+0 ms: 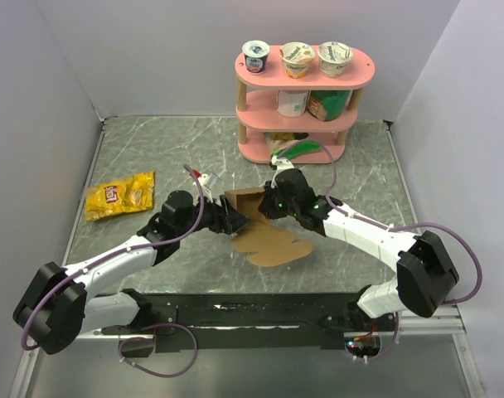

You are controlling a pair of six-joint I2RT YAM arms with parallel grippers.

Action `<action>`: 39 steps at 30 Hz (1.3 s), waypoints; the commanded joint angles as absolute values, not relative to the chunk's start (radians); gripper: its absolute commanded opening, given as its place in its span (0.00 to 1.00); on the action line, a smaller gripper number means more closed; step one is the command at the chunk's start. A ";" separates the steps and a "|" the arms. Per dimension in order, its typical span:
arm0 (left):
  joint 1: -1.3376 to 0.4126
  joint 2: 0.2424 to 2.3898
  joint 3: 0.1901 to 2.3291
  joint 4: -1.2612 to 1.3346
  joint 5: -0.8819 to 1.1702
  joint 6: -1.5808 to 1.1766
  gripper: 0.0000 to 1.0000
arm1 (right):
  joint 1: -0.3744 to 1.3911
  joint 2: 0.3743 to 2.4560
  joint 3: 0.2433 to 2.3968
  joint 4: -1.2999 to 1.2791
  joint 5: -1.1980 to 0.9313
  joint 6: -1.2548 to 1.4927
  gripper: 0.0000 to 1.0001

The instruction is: Fold the paper box

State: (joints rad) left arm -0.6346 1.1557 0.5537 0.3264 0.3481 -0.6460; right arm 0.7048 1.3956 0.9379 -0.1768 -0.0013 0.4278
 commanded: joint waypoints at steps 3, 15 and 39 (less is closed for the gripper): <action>-0.646 1.111 0.566 0.348 0.322 -0.620 0.77 | 0.762 1.324 0.890 -0.056 0.167 0.341 0.00; -0.647 1.100 0.558 0.359 0.313 -0.601 0.74 | 0.815 1.250 0.796 0.041 0.213 0.185 0.00; -0.660 1.181 0.606 0.225 0.121 -0.710 0.54 | 0.808 1.183 0.810 -0.110 0.152 0.276 1.00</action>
